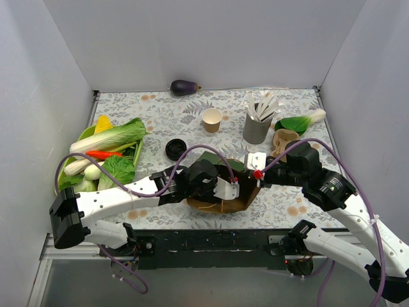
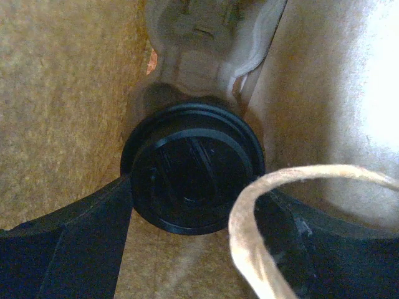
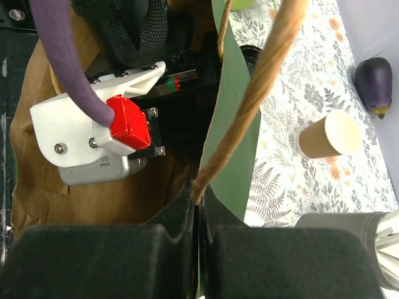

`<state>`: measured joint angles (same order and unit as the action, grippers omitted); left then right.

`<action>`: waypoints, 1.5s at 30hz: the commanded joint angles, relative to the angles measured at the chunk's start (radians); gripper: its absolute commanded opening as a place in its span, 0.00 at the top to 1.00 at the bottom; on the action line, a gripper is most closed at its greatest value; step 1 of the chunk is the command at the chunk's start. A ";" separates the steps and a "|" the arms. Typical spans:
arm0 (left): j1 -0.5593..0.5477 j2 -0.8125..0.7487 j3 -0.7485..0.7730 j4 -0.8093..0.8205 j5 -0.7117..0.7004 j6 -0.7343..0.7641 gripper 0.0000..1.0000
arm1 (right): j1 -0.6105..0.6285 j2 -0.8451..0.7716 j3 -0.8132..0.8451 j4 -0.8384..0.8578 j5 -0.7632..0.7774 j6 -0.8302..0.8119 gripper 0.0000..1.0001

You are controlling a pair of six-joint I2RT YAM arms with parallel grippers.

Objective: Pack the takeout coffee

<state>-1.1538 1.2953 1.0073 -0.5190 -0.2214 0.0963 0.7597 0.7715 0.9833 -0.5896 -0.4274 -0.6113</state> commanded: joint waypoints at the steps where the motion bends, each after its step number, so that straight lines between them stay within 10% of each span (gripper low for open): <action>1: 0.040 -0.051 -0.012 0.045 -0.050 -0.030 1.00 | 0.012 -0.021 -0.003 -0.001 -0.116 0.048 0.99; 45: 0.149 0.030 -0.065 0.203 0.083 -0.090 1.00 | -0.103 0.086 0.046 -0.113 -0.185 0.240 0.99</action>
<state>-1.0508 1.3052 0.9409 -0.3389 -0.0959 0.0471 0.6621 0.8742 1.0321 -0.6056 -0.5270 -0.3981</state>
